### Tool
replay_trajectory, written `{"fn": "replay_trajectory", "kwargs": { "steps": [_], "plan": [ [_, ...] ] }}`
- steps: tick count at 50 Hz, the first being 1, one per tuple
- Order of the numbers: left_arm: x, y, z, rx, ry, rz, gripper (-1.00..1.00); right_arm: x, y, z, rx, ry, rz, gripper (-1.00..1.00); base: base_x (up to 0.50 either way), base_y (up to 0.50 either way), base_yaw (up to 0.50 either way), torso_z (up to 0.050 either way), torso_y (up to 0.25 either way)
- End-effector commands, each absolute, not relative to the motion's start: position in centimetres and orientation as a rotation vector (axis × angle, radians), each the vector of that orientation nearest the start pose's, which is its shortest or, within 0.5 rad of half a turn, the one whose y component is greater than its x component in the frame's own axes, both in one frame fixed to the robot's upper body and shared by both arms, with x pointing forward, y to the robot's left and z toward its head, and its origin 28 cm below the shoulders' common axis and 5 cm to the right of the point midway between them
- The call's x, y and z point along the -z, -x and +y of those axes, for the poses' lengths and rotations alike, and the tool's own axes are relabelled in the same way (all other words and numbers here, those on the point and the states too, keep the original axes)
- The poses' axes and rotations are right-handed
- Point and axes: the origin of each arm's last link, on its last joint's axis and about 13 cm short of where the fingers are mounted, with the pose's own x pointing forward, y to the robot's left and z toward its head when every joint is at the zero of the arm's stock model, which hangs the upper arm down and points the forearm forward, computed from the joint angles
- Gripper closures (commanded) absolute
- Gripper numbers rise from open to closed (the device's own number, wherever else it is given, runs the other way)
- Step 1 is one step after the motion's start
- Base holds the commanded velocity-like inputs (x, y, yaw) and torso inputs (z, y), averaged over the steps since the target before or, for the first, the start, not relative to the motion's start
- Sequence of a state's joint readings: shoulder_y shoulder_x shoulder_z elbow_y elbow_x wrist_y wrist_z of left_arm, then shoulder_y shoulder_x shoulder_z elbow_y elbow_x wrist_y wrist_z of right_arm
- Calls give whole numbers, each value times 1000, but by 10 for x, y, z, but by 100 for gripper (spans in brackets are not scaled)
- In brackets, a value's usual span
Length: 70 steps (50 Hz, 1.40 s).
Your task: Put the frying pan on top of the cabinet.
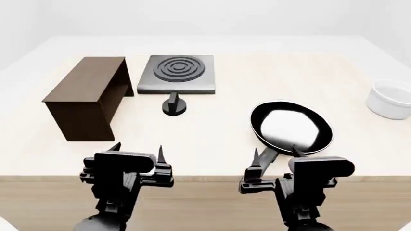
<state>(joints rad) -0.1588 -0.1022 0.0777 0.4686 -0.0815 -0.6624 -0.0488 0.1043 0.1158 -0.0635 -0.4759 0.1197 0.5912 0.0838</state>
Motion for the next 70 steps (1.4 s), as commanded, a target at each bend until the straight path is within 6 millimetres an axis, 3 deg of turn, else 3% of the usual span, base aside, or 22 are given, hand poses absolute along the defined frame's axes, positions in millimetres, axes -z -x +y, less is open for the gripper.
{"fn": "replay_trajectory", "kwargs": {
  "steps": [1,27,61,70],
  "plan": [
    [-133,-225,207,86,-45,58,-100,-124,-221,-105,-13,47,22,-100,0,0,0,0,0],
    [-131,-225,209,81,-50,44,-100,-125,-218,-102,-17,49,10,-100,-22,-456,0,0,0],
    [-129,-222,205,147,-75,106,-100,-124,-220,-102,-22,58,10,-100,0,0,0,0,0],
    [-130,-222,207,147,-64,97,-100,-124,-220,-102,-21,54,17,-100,500,0,0,0,0]
  ]
}}
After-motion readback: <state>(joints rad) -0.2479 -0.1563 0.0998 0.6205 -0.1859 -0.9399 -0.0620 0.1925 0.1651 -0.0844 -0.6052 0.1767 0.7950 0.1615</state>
